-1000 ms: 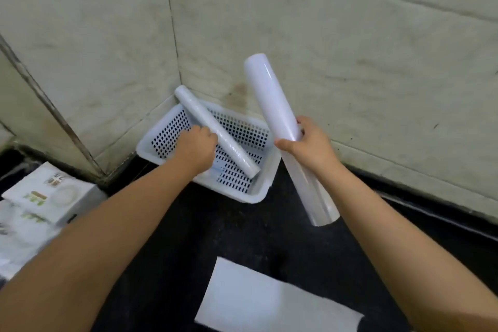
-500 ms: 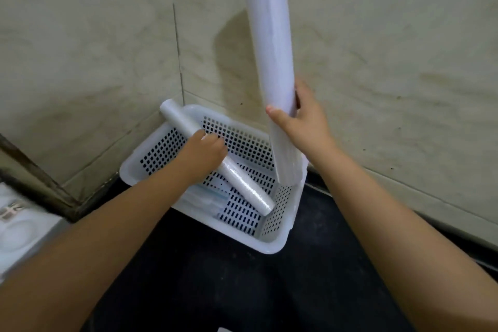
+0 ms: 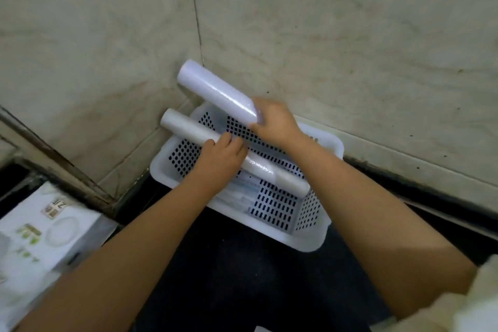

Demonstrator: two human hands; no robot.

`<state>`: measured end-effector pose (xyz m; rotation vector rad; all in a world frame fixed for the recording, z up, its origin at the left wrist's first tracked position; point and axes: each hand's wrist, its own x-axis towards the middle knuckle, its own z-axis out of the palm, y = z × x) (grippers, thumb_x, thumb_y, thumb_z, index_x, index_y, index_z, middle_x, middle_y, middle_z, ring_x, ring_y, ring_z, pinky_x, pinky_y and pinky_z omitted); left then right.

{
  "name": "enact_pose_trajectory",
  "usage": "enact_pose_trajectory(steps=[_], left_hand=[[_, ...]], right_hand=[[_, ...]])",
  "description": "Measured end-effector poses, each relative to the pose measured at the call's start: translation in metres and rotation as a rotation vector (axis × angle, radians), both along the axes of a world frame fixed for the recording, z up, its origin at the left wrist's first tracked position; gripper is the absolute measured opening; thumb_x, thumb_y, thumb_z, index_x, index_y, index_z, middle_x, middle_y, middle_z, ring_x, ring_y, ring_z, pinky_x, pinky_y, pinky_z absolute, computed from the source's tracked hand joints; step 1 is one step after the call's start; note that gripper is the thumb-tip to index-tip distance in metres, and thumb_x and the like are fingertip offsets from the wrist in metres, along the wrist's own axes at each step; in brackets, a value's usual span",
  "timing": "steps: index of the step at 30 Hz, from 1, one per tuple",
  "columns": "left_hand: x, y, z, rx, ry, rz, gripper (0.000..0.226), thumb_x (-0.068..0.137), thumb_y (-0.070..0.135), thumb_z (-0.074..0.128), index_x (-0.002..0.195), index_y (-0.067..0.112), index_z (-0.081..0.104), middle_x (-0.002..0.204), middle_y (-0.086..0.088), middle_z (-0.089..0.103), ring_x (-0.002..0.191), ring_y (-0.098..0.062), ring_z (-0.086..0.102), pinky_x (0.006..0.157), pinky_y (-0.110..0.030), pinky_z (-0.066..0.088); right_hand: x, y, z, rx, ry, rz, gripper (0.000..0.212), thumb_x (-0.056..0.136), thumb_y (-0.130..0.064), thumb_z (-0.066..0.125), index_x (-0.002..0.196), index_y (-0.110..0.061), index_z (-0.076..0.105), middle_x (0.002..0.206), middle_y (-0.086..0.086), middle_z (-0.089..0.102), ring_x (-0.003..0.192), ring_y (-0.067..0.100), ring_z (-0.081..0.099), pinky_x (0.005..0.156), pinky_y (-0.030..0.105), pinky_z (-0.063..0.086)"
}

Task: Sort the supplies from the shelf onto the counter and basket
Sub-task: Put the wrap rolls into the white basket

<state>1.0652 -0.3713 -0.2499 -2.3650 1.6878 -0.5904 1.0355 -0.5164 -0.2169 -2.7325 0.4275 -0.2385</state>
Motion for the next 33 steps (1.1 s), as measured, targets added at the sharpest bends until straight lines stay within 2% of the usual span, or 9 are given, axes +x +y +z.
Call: enact_pose_trajectory(steps=[7, 10, 17, 19, 21, 23, 24, 29, 33], left_hand=[[0.004, -0.007, -0.003, -0.052, 0.001, -0.07, 0.029, 0.035, 0.012, 0.087, 0.059, 0.015, 0.071, 0.055, 0.001, 0.065, 0.051, -0.015, 0.064, 0.037, -0.017, 0.043], [0.006, -0.01, -0.002, -0.107, -0.003, -0.089, 0.025, 0.039, 0.007, 0.085, 0.057, 0.01, 0.069, 0.05, -0.003, 0.062, 0.044, -0.017, 0.06, 0.033, -0.017, 0.04], [0.01, -0.015, -0.005, -0.109, 0.01, -0.107, 0.036, 0.023, 0.003, 0.087, 0.043, 0.01, 0.059, 0.037, -0.002, 0.053, 0.03, -0.015, 0.052, 0.028, -0.013, 0.033], [0.009, -0.019, -0.004, -0.092, 0.051, -0.09, 0.036, 0.029, 0.009, 0.091, 0.051, 0.01, 0.063, 0.038, -0.001, 0.054, 0.031, -0.015, 0.051, 0.028, -0.014, 0.033], [0.008, -0.024, -0.008, -0.002, 0.086, -0.06, 0.036, 0.057, 0.015, 0.086, 0.087, 0.007, 0.068, 0.056, -0.005, 0.063, 0.047, -0.018, 0.059, 0.036, -0.021, 0.038], [0.008, -0.033, -0.019, 0.146, 0.122, 0.022, 0.041, 0.088, 0.018, 0.059, 0.126, 0.011, 0.046, 0.087, -0.007, 0.066, 0.075, -0.023, 0.063, 0.05, -0.028, 0.036], [0.008, -0.037, -0.019, 0.187, 0.136, 0.04, 0.04, 0.094, 0.018, 0.05, 0.131, 0.012, 0.039, 0.094, -0.007, 0.065, 0.082, -0.024, 0.062, 0.05, -0.028, 0.032], [-0.004, -0.046, -0.015, 0.224, 0.107, 0.127, 0.028, 0.093, 0.012, 0.047, 0.12, 0.009, 0.044, 0.094, -0.006, 0.067, 0.077, -0.023, 0.06, 0.041, -0.024, 0.018], [-0.015, -0.05, -0.011, 0.272, 0.115, 0.191, 0.033, 0.089, 0.004, 0.048, 0.121, 0.006, 0.044, 0.101, -0.008, 0.067, 0.09, -0.024, 0.062, 0.048, -0.023, 0.027]], right_hand=[[-0.007, 0.0, -0.037, 0.214, 0.026, -0.073, 0.04, 0.084, -0.015, 0.059, 0.122, -0.005, 0.051, 0.123, 0.019, 0.059, 0.11, 0.032, 0.055, 0.087, 0.034, 0.044], [-0.01, -0.001, -0.04, 0.235, -0.027, -0.083, 0.042, 0.089, -0.009, 0.053, 0.13, -0.002, 0.047, 0.135, 0.019, 0.052, 0.122, 0.032, 0.048, 0.1, 0.031, 0.034], [-0.035, -0.01, -0.031, 0.201, -0.04, -0.069, 0.033, 0.091, 0.006, 0.041, 0.119, 0.001, 0.058, 0.133, 0.017, 0.055, 0.127, 0.028, 0.047, 0.107, 0.025, 0.027], [-0.049, -0.014, -0.025, 0.174, -0.008, -0.078, 0.033, 0.087, 0.008, 0.041, 0.11, 0.002, 0.064, 0.127, 0.016, 0.061, 0.122, 0.027, 0.051, 0.103, 0.026, 0.032], [-0.068, -0.018, -0.019, 0.166, 0.052, -0.122, 0.029, 0.083, 0.008, 0.043, 0.099, 0.003, 0.067, 0.119, 0.017, 0.064, 0.114, 0.028, 0.054, 0.095, 0.029, 0.038], [-0.092, -0.022, -0.018, 0.116, 0.119, -0.168, 0.026, 0.081, 0.005, 0.046, 0.094, 0.002, 0.068, 0.109, 0.018, 0.065, 0.104, 0.03, 0.055, 0.089, 0.033, 0.044], [-0.105, -0.024, -0.02, 0.07, 0.143, -0.183, 0.026, 0.08, 0.003, 0.046, 0.096, 0.001, 0.067, 0.109, 0.017, 0.065, 0.104, 0.031, 0.054, 0.089, 0.034, 0.044], [-0.151, -0.009, -0.038, 0.162, -0.012, -0.27, 0.039, 0.09, -0.001, 0.044, 0.129, -0.001, 0.048, 0.145, 0.015, 0.039, 0.137, 0.025, 0.031, 0.106, 0.012, 0.013], [-0.152, 0.0, -0.046, 0.326, -0.134, -0.399, 0.044, 0.092, -0.001, 0.043, 0.136, -0.005, 0.039, 0.152, 0.014, 0.027, 0.143, 0.022, 0.017, 0.113, 0.021, 0.011]])
